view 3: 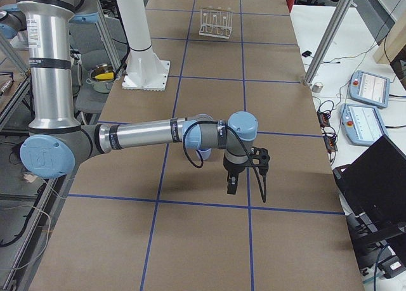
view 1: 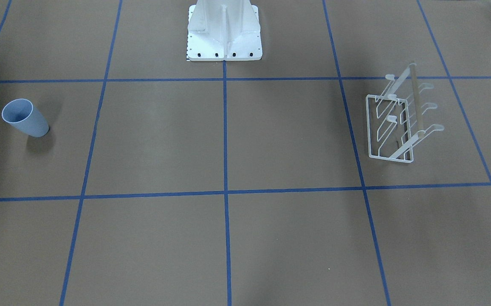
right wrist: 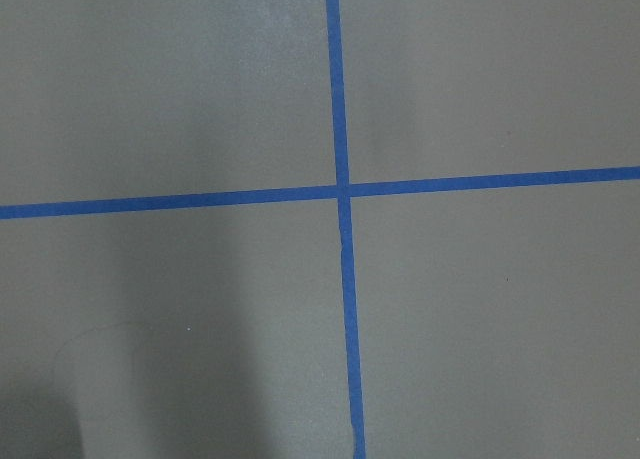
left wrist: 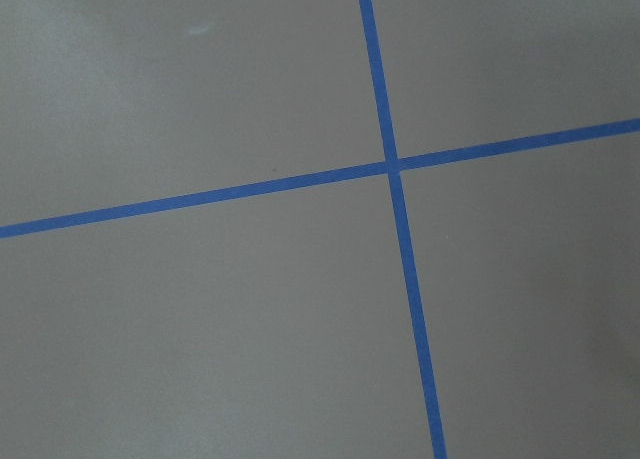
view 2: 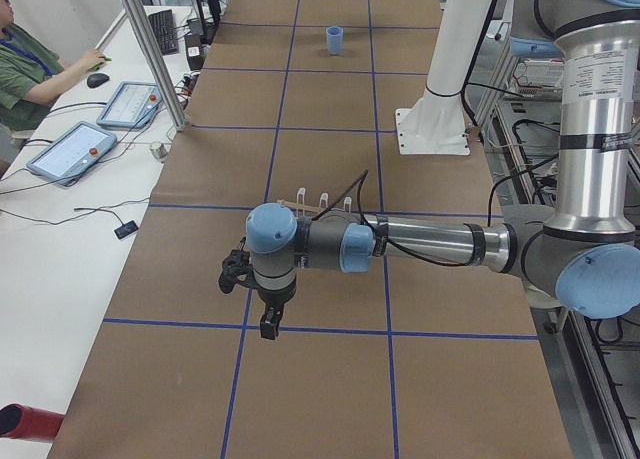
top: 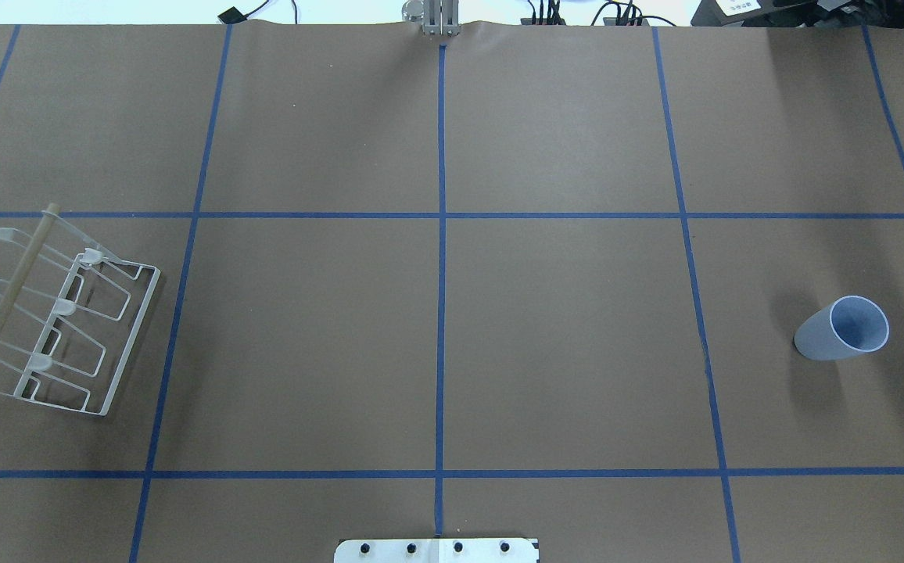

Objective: Hang cup on cup holder

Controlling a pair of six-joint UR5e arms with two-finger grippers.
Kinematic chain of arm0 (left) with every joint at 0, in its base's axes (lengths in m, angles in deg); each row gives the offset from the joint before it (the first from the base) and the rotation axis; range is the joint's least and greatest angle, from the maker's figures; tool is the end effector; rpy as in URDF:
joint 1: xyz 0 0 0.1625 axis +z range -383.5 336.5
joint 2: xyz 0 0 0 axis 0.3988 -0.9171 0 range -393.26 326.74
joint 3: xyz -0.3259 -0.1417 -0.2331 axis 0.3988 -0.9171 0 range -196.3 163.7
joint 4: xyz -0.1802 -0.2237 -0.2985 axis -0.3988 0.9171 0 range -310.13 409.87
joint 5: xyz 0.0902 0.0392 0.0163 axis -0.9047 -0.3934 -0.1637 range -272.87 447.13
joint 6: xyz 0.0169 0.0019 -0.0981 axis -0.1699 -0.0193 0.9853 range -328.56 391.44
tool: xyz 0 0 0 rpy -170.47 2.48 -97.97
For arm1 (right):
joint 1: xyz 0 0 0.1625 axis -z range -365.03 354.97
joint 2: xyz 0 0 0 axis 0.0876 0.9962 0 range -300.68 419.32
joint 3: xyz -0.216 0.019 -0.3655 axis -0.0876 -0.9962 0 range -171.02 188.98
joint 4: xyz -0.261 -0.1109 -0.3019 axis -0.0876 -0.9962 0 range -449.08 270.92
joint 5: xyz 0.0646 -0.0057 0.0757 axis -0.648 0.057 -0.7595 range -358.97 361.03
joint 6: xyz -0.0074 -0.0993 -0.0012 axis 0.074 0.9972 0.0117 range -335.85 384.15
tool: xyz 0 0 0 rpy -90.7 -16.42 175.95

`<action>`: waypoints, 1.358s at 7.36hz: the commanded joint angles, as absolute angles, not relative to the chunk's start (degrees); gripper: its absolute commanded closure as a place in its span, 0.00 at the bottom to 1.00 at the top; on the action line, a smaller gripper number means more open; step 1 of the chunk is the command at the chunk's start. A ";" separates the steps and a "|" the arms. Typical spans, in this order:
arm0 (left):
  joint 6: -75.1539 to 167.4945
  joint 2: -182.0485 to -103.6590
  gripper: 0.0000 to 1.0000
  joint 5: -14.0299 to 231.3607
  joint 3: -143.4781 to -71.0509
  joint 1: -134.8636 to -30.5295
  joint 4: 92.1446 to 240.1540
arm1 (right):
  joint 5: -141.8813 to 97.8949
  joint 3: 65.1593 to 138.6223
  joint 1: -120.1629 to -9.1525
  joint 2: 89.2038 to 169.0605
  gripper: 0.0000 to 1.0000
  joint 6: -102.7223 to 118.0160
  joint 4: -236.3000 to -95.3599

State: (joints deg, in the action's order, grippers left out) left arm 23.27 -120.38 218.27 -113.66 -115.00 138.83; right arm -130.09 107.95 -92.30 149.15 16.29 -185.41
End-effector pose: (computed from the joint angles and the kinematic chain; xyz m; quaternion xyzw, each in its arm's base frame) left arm -0.0801 -0.4717 0.6251 0.0577 0.3476 0.0650 0.9336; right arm 0.0444 -0.4943 0.5952 -0.0095 -0.3517 0.0334 0.9355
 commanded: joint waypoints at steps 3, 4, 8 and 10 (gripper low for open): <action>23.35 -120.53 0.01 218.27 -113.42 -115.00 138.81 | -129.93 108.91 -92.30 148.80 0.00 16.41 -184.97; 23.35 -120.88 0.01 218.27 -114.02 -115.00 138.73 | -130.10 110.66 -92.21 148.88 0.00 16.76 -184.36; 23.35 -120.18 0.01 223.89 -116.58 -115.00 138.81 | -133.69 110.33 -85.38 147.65 0.00 15.37 -176.97; 23.35 -120.18 0.01 223.89 -116.49 -115.00 138.81 | -141.95 110.32 -82.39 151.93 0.00 15.45 -163.35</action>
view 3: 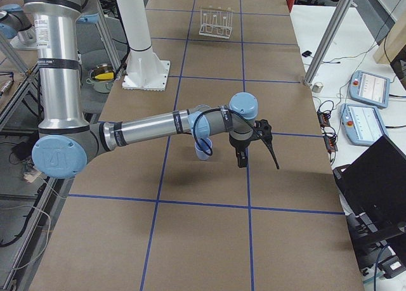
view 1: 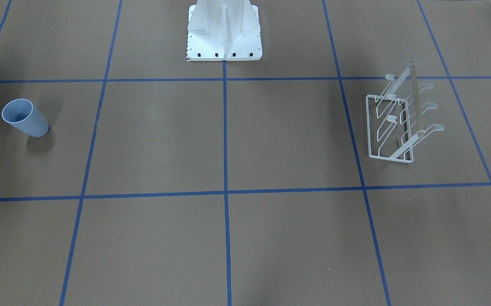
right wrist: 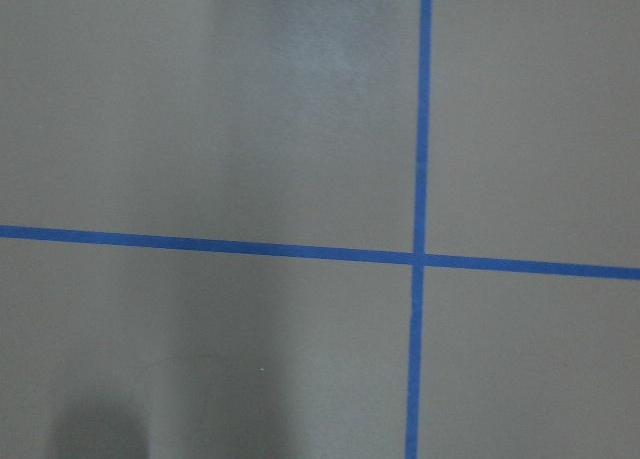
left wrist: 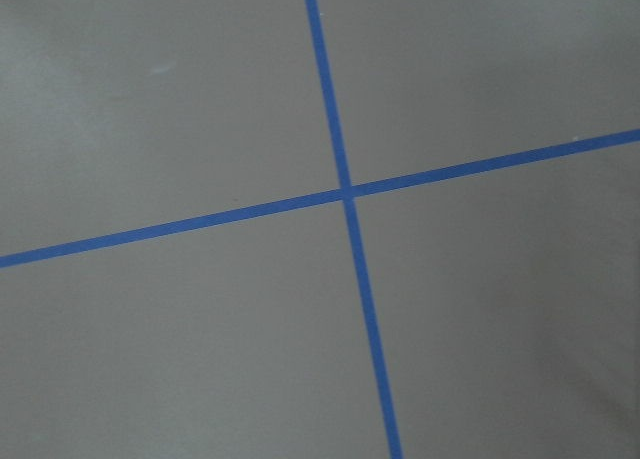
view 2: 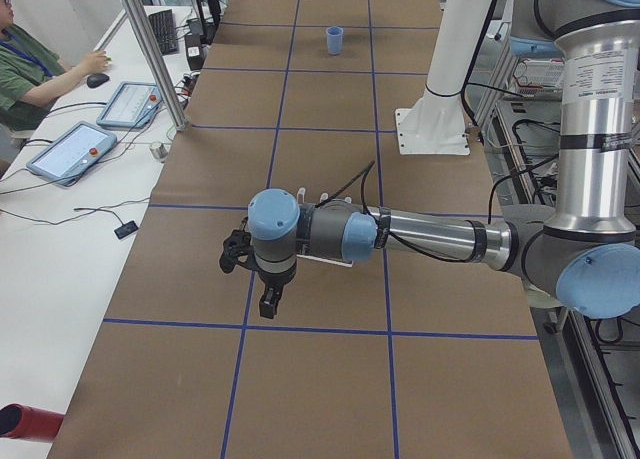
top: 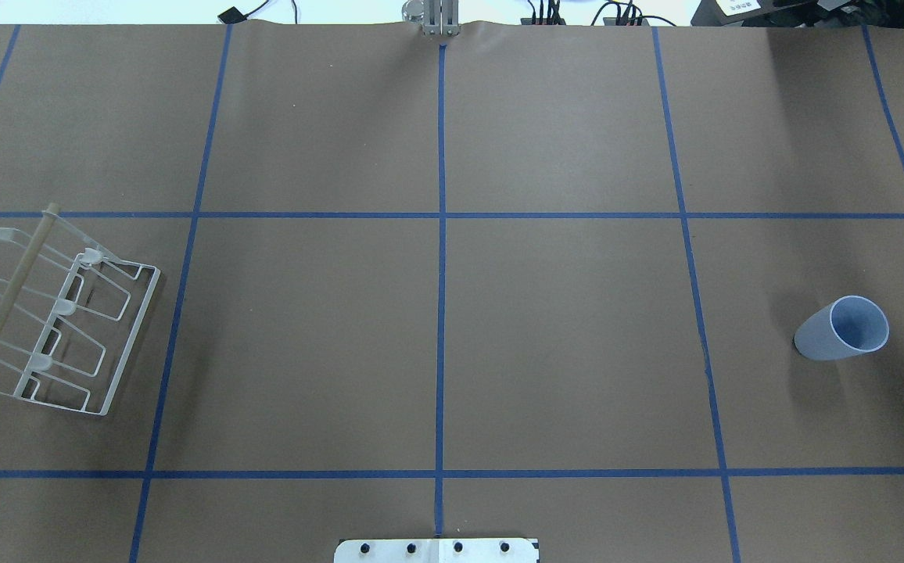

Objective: Hang cup on cup holder

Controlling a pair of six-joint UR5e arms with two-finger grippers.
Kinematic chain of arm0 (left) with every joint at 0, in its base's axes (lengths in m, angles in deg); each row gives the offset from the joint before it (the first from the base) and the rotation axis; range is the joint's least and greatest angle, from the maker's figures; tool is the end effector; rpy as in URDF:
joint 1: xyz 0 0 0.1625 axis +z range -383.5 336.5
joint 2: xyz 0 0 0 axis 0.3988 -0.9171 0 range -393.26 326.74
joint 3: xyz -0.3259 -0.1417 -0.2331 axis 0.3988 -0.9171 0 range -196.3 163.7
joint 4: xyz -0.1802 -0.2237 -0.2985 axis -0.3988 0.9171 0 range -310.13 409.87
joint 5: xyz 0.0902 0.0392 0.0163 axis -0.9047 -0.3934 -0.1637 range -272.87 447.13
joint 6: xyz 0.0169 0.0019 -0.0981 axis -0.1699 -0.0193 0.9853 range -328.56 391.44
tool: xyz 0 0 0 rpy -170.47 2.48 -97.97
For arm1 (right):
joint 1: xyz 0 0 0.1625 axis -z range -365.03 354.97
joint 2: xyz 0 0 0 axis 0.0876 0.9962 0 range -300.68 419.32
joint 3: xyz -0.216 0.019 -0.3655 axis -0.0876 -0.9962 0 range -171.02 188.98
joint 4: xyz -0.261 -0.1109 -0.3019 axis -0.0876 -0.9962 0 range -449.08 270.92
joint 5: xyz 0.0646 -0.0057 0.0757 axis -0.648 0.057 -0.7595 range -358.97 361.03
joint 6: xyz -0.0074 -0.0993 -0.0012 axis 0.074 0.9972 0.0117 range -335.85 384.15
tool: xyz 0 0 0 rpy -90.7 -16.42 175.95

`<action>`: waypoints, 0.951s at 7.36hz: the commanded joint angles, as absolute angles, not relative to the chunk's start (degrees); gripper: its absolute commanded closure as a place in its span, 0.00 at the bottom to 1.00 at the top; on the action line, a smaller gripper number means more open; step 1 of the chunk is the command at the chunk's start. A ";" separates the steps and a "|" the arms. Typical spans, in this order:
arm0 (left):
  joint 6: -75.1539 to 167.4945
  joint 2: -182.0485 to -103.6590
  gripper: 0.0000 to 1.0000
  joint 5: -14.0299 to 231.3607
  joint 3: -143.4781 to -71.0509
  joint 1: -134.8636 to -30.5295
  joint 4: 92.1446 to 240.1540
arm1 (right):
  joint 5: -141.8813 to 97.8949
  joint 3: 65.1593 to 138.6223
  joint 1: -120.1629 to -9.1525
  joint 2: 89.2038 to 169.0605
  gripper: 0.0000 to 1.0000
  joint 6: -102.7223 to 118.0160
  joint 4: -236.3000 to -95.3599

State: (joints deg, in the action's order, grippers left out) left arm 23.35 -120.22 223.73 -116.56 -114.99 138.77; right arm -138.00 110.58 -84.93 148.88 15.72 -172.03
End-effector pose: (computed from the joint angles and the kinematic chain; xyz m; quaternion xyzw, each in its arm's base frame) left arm -0.0732 -0.4712 0.5949 0.0819 0.3895 0.0739 0.9144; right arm -0.0308 -0.5047 0.5348 0.0830 -0.4281 -0.0818 0.8962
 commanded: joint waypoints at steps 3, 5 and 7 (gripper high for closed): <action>23.44 -120.27 0.01 224.07 -116.58 -115.00 138.81 | -141.09 110.06 -76.14 155.38 0.00 15.45 -156.50; 23.53 -120.27 0.01 224.07 -116.49 -115.00 138.82 | -141.44 110.15 -74.47 155.48 0.00 15.71 -156.50; 23.53 -120.27 0.01 223.98 -116.40 -115.00 138.82 | -141.53 109.88 -72.10 155.48 0.00 15.18 -156.67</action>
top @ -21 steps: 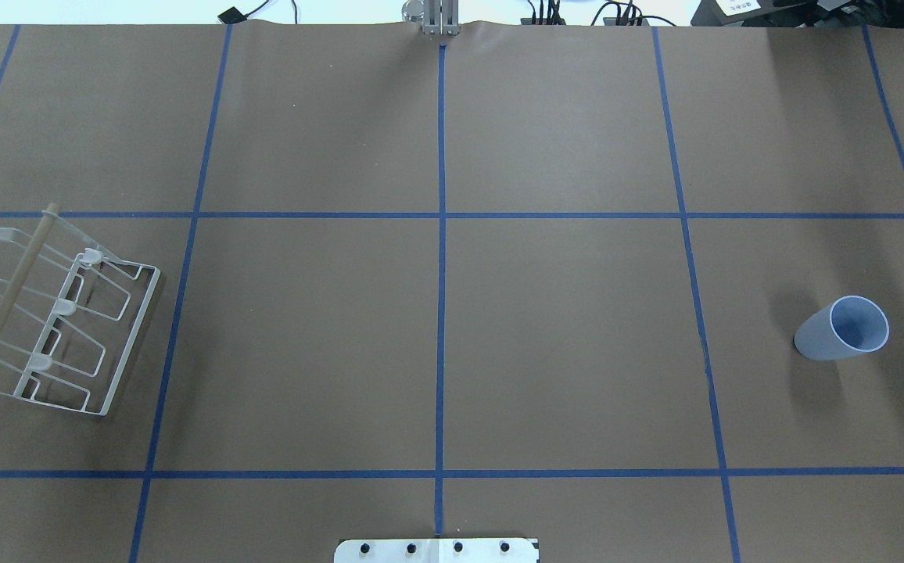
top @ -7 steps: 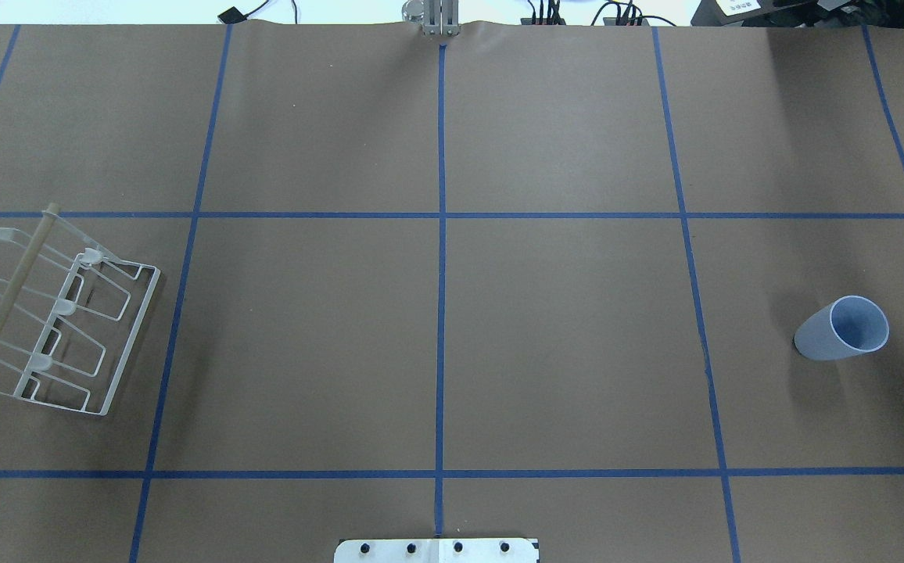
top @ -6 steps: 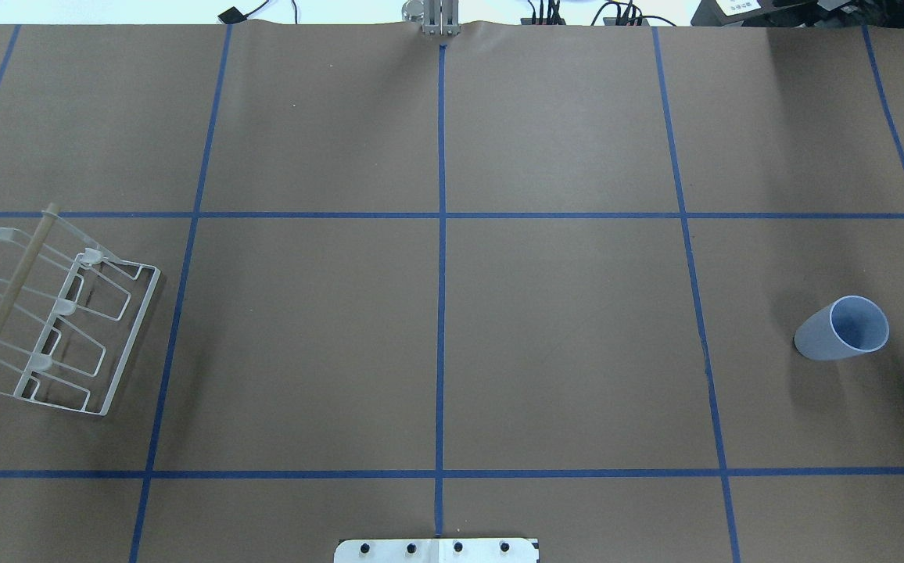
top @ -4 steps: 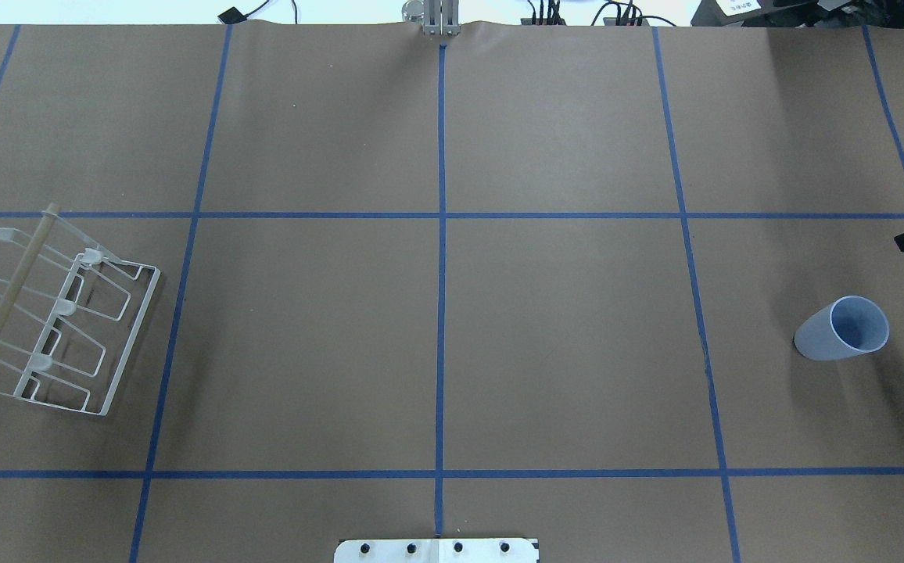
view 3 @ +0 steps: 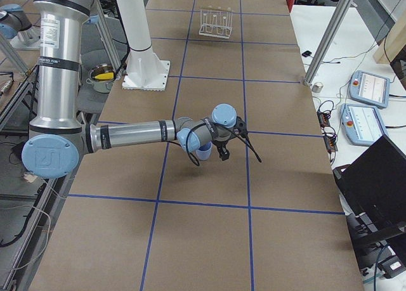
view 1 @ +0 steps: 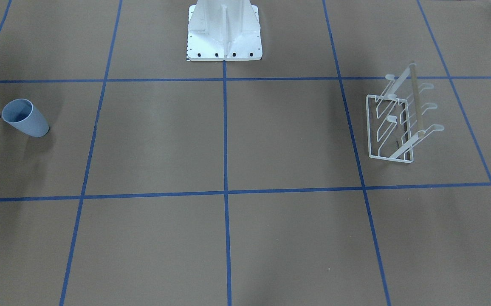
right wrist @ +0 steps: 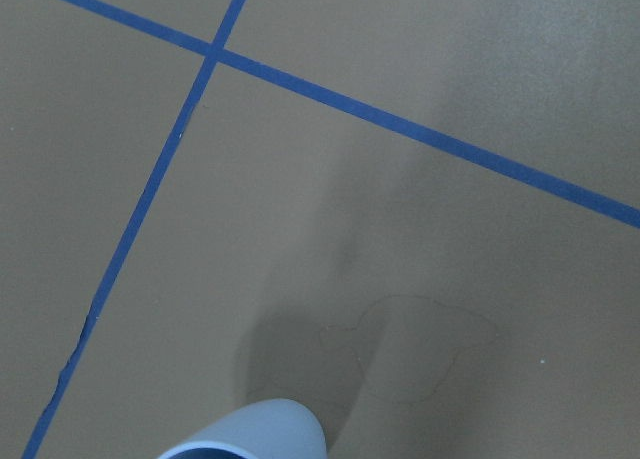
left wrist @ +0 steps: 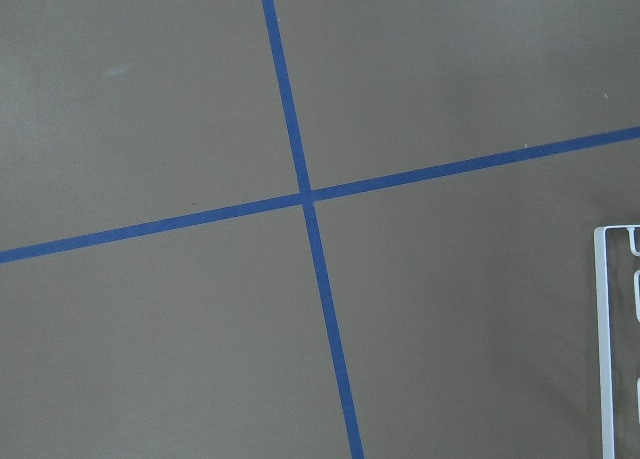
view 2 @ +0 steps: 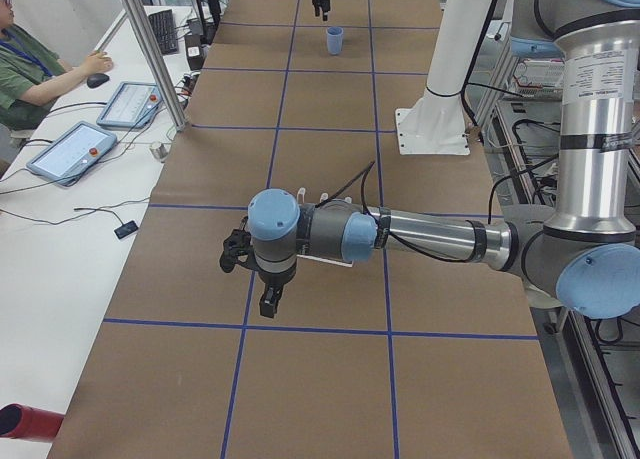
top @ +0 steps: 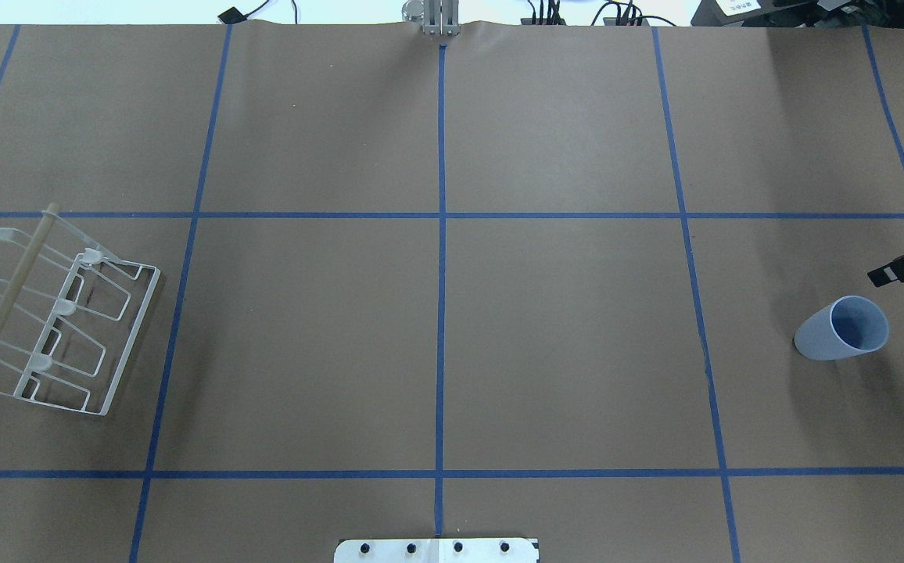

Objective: Hang cup on cup holder
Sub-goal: 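Reach the right gripper down to the light blue cup and grasp its rim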

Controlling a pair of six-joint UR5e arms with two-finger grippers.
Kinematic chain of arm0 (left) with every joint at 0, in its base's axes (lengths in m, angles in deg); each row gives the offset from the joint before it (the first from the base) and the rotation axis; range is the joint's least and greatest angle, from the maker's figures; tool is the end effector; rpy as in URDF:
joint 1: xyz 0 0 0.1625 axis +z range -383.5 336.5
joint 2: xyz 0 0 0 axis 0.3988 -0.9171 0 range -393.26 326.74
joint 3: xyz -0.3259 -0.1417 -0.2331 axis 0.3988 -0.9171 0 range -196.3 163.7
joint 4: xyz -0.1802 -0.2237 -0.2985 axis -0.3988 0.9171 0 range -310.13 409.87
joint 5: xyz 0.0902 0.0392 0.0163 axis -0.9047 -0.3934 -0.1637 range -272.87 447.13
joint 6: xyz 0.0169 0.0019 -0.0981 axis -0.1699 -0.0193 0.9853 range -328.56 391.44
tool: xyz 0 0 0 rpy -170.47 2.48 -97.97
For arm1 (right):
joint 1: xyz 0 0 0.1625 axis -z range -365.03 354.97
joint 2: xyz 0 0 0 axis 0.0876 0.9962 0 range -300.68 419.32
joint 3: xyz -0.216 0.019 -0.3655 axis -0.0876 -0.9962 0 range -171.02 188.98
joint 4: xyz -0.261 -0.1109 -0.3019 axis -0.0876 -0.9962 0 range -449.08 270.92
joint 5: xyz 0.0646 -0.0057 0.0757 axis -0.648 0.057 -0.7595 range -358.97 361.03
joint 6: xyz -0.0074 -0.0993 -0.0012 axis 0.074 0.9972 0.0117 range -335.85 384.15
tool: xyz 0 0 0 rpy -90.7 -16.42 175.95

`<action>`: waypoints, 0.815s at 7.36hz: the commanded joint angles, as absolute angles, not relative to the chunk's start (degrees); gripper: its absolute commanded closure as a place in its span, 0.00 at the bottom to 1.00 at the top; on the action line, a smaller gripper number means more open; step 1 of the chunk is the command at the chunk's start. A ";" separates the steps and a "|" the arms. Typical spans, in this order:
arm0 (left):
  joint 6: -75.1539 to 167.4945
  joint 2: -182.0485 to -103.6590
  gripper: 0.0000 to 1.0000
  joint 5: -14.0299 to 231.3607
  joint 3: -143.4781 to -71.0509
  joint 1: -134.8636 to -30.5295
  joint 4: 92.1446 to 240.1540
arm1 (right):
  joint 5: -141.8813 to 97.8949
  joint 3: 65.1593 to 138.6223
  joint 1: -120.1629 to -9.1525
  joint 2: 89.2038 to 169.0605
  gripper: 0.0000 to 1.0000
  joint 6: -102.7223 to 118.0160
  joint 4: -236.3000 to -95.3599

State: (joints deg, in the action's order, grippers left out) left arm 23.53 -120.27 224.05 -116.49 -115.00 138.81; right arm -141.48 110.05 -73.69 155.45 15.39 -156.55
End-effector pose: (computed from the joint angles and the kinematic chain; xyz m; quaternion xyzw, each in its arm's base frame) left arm -0.0729 -0.4716 0.5946 0.0816 0.3922 0.0726 0.9134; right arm -0.1174 -0.4498 0.5591 0.0941 -0.4702 -0.1998 0.8545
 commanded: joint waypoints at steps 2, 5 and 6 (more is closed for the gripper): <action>23.44 -120.27 0.01 223.98 -116.40 -115.00 138.73 | -141.44 109.10 -70.34 155.48 0.00 15.18 -156.85; 23.35 -120.27 0.01 223.98 -116.31 -115.00 138.73 | -141.35 107.95 -68.93 155.48 0.02 15.36 -156.76; 23.35 -120.27 0.01 223.98 -116.31 -115.00 138.73 | -141.27 107.86 -68.84 155.48 0.55 15.27 -156.85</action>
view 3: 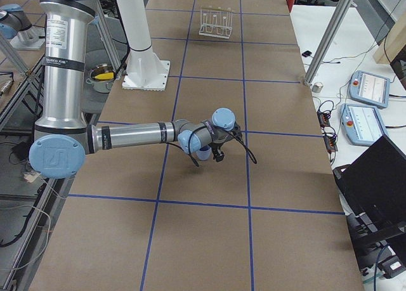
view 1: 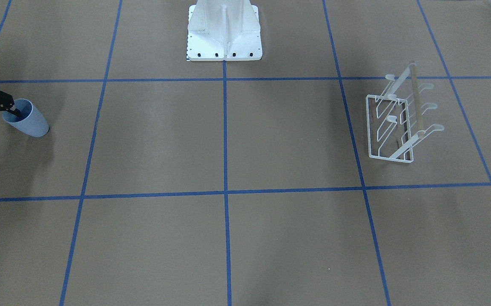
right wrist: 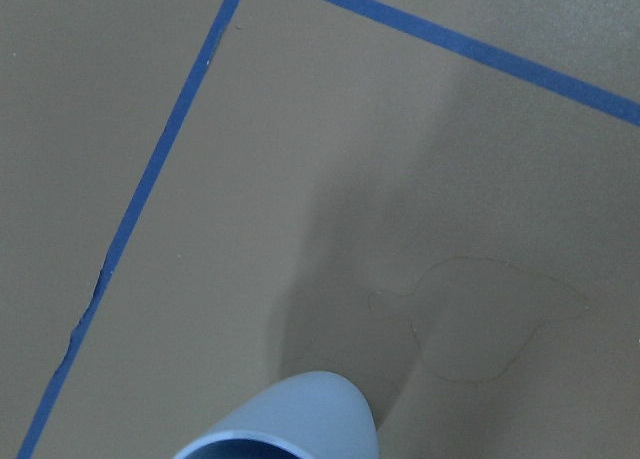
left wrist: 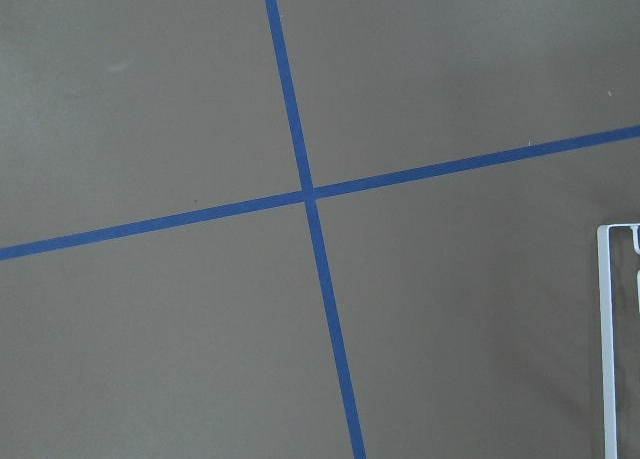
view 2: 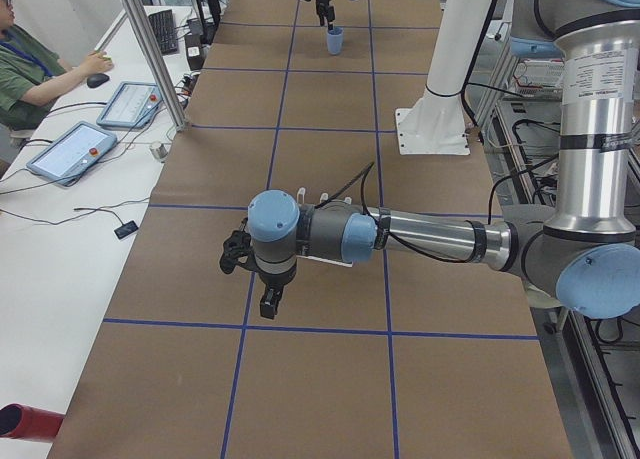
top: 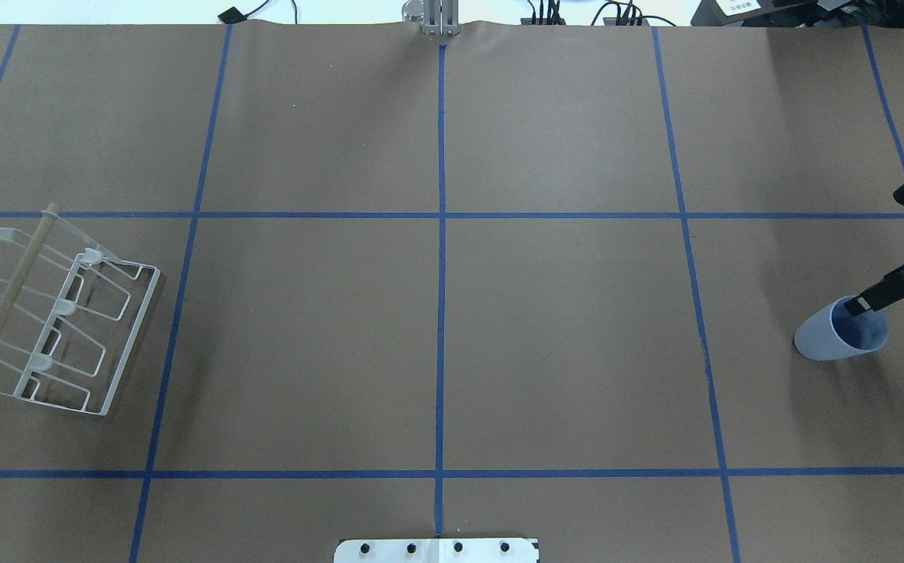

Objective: Hang cup on cup holder
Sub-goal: 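Reach the right gripper down to the light blue cup and grasp its rim, then lift the cup with the right gripper and carry it toward the table center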

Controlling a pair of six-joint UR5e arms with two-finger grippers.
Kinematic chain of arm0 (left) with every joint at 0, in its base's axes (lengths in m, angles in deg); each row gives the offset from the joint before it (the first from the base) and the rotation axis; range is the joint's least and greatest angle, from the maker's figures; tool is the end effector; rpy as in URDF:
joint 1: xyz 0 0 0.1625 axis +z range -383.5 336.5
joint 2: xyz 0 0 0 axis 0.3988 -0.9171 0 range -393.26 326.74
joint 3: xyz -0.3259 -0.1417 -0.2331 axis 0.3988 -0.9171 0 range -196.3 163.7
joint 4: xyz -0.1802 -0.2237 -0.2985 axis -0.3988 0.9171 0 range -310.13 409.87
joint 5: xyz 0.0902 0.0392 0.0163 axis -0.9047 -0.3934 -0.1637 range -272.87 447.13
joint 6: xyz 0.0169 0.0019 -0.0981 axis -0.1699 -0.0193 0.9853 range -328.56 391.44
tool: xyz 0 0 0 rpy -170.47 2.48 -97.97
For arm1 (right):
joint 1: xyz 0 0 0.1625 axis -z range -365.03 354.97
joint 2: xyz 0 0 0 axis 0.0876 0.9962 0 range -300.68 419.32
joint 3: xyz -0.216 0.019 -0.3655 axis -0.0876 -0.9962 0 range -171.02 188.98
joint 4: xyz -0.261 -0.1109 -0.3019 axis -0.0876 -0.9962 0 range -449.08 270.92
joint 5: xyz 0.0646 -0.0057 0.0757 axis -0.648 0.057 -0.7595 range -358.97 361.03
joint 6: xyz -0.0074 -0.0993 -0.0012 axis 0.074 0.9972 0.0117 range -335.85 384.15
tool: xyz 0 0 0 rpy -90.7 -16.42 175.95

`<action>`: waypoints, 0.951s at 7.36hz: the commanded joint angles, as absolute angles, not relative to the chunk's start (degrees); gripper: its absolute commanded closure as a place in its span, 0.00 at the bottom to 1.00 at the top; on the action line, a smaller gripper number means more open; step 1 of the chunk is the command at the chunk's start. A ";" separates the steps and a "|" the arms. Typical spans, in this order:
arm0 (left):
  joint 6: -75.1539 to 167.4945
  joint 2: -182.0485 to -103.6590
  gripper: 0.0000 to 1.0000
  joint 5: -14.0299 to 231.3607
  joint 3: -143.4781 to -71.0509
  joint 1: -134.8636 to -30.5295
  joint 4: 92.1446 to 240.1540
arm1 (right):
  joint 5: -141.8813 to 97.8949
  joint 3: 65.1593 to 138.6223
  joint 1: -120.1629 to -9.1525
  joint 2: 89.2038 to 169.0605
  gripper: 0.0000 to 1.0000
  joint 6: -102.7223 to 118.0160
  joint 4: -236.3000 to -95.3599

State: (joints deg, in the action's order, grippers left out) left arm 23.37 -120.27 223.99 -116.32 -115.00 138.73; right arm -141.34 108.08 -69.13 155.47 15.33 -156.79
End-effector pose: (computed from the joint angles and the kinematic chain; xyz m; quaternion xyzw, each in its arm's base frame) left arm -0.0730 -0.4715 0.5963 0.0802 0.3918 0.0730 0.9137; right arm -0.1528 -0.4396 0.5774 0.0587 -0.4695 -0.2253 0.8517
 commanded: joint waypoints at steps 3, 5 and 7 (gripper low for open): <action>23.35 -120.27 0.01 223.98 -116.31 -115.00 138.73 | -141.09 107.51 -68.57 155.21 1.00 15.89 -156.41; 23.35 -120.27 0.01 224.07 -116.31 -115.00 138.73 | -142.49 109.95 -68.75 155.04 1.00 15.36 -156.15; 23.70 -120.36 0.01 224.06 -116.66 -115.00 138.82 | -143.02 112.16 -70.40 153.47 1.00 14.92 -156.14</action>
